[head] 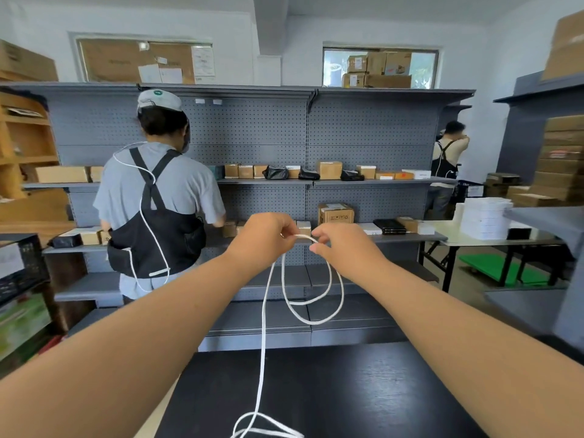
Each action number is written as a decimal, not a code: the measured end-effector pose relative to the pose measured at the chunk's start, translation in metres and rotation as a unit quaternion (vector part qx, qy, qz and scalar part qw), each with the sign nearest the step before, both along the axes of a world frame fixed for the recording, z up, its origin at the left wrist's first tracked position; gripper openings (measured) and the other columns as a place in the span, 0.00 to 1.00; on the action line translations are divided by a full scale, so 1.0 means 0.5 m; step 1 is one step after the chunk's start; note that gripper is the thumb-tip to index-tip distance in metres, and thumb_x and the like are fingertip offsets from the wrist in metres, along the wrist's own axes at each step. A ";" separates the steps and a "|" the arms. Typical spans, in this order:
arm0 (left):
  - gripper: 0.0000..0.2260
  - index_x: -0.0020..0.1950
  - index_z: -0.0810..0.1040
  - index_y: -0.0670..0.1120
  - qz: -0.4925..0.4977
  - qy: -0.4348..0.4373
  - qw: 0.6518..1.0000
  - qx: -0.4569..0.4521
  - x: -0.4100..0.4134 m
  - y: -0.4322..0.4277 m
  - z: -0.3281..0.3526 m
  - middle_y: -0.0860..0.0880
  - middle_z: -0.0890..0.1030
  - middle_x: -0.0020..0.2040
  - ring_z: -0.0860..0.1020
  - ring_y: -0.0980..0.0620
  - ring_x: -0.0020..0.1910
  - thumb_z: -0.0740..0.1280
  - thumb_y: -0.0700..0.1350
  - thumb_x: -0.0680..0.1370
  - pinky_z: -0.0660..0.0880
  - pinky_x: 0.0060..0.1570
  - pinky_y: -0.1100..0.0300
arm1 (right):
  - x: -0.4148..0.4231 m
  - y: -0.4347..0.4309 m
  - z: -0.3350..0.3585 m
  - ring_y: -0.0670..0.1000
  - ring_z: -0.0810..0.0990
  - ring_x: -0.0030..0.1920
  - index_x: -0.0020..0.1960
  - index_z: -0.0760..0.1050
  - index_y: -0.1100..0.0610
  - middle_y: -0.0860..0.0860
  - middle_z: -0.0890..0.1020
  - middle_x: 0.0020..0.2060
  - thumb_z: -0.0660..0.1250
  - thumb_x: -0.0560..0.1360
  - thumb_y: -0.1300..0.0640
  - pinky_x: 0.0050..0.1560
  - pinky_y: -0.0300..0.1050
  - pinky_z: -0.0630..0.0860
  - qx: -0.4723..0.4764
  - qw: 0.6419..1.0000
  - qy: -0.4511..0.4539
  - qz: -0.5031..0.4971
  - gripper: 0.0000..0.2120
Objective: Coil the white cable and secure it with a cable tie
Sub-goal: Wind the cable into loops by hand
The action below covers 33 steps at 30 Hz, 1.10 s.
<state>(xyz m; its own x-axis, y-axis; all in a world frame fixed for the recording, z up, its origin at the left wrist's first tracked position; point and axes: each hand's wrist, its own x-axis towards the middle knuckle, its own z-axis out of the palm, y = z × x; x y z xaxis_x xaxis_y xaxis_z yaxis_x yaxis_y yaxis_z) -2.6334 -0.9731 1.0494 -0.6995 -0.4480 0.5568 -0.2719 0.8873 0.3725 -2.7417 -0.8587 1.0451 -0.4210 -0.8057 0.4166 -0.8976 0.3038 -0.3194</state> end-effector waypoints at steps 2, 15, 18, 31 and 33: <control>0.06 0.50 0.82 0.44 -0.010 -0.005 1.000 -0.009 -0.001 0.001 -0.002 0.50 0.79 0.40 0.74 0.54 0.38 0.66 0.41 0.76 0.67 0.36 0.68 | 0.000 -0.003 -0.004 0.56 0.76 0.54 0.56 0.78 0.58 0.55 0.79 0.53 0.64 0.76 0.53 0.56 0.51 0.73 0.009 1.000 0.016 0.001 0.12; 0.04 0.44 0.77 0.49 -0.119 0.093 0.954 0.258 0.015 -0.008 -0.078 0.47 0.81 0.41 0.79 0.48 0.43 0.69 0.40 0.75 0.75 0.52 0.57 | -0.003 0.024 0.033 0.53 0.80 0.46 0.50 0.82 0.56 0.55 0.84 0.43 0.66 0.75 0.52 0.45 0.44 0.72 0.010 1.000 -0.013 0.007 0.10; 0.02 0.46 0.78 0.48 -0.123 0.094 0.927 0.340 0.019 -0.001 -0.121 0.44 0.84 0.44 0.81 0.47 0.47 0.70 0.43 0.74 0.74 0.58 0.52 | -0.014 0.033 0.048 0.49 0.76 0.38 0.48 0.83 0.56 0.50 0.80 0.35 0.67 0.75 0.53 0.36 0.40 0.69 -0.012 0.999 -0.028 0.010 0.08; 0.14 0.58 0.76 0.50 -0.089 0.055 0.858 0.503 0.009 0.047 -0.222 0.54 0.81 0.53 0.79 0.56 0.52 0.68 0.53 0.75 0.69 0.60 0.56 | -0.037 0.054 0.073 0.47 0.76 0.46 0.51 0.83 0.57 0.52 0.84 0.48 0.68 0.74 0.53 0.47 0.41 0.67 -0.083 0.994 -0.074 -0.004 0.10; 0.12 0.54 0.77 0.52 -0.089 0.009 0.846 0.526 0.006 0.055 -0.229 0.53 0.81 0.54 0.79 0.55 0.53 0.67 0.56 0.75 0.66 0.59 0.56 | -0.036 0.055 0.072 0.48 0.76 0.45 0.50 0.83 0.57 0.52 0.83 0.46 0.68 0.74 0.53 0.46 0.41 0.67 -0.087 0.993 -0.075 -0.009 0.10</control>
<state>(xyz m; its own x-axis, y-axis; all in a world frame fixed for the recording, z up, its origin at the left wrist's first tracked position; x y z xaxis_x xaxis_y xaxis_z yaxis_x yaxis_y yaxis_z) -2.6304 -0.9456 0.9348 -0.8038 -0.5906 -0.0715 -0.1534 0.0896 0.9841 -2.7596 -0.8313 1.0813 -0.5020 -0.7197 0.4795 -0.8309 0.2474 -0.4984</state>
